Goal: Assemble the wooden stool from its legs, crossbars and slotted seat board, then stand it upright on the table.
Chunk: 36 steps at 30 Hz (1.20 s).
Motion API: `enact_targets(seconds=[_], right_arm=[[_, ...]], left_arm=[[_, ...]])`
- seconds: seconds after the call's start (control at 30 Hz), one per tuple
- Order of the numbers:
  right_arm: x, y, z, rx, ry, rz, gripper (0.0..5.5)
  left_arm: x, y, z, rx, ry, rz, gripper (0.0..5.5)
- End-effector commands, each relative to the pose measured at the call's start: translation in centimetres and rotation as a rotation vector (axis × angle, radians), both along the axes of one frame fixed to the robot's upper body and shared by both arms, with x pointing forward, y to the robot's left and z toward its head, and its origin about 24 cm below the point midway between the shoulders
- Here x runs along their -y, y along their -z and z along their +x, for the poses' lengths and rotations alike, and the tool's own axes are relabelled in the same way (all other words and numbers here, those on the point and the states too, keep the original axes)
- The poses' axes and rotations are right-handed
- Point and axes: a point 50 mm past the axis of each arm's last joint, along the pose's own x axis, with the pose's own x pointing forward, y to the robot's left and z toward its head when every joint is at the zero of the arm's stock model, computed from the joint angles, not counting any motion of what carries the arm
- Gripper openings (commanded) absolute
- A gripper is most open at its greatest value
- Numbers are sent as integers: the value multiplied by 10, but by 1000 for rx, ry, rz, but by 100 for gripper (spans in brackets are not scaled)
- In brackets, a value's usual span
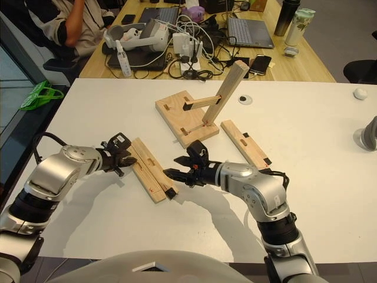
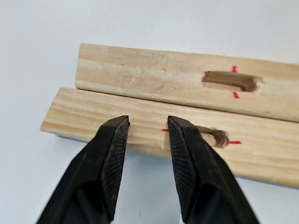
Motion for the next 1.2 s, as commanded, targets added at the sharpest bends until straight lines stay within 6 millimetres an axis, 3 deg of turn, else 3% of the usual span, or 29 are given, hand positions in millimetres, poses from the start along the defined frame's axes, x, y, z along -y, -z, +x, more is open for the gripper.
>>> enact_targets(seconds=[0.03,0.27,0.4,0.67,0.9,1.03,1.2], right_arm=[[-9,-1,3,7,-1,-11,300],[-34,9,-8,-32,-55,-46,300],[-46,21,-20,-44,-69,-122,300],[-63,30,-35,-48,1,-156,300],[-69,38,-27,55,51,-295,300],[-75,37,-27,94,76,-312,300],[-85,45,-40,17,27,-311,300]], left_arm=[[0,8,5,-29,-6,8,155],[-9,6,19,-19,-60,-8,155],[4,-20,32,69,-122,-120,155],[22,-55,28,124,-115,-206,155],[30,-79,32,236,-188,-281,155],[39,-88,24,297,-241,-344,155],[37,-96,25,340,-295,-370,155]])
